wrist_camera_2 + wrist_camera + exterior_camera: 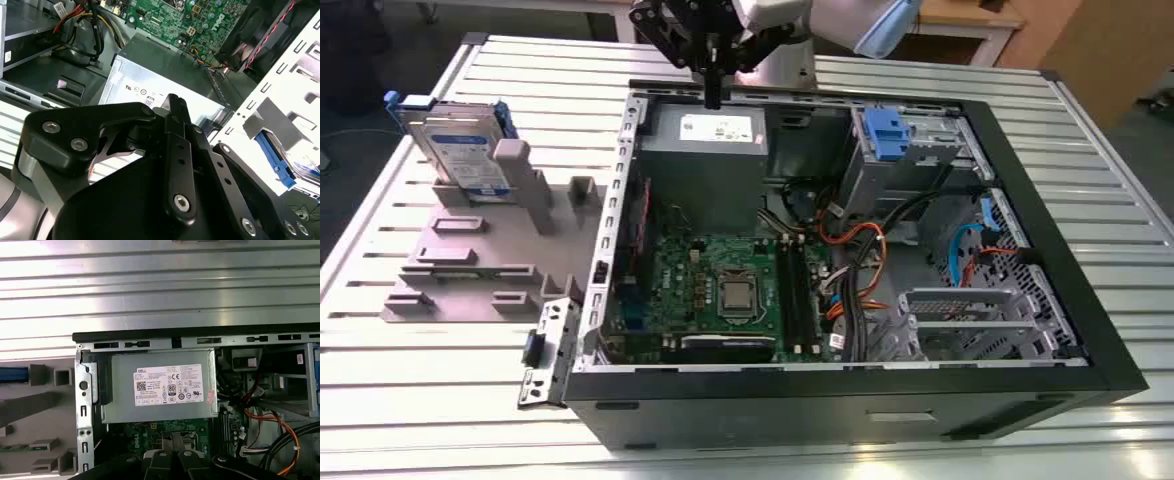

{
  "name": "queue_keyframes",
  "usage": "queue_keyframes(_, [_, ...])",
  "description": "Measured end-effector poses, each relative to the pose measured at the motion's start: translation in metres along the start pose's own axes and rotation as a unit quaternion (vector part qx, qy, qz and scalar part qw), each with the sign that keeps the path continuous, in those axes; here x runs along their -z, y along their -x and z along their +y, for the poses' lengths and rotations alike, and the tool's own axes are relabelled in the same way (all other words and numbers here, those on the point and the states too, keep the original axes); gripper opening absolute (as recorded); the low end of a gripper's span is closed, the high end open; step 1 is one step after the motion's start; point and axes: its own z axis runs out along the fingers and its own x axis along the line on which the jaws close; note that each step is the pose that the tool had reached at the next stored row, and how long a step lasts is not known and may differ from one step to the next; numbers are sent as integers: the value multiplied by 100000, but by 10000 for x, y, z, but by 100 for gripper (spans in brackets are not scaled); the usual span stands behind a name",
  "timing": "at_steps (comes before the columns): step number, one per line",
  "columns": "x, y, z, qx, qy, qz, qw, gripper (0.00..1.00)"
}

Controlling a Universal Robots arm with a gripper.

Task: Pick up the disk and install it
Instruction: 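Reach for the disk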

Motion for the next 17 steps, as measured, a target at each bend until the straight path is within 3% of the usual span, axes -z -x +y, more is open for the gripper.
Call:
queue_keyframes(8, [0, -6, 0, -6, 0, -1, 100000, 11])
queue_keyframes(17, [2, -61, -4, 3, -2, 1, 100000, 11])
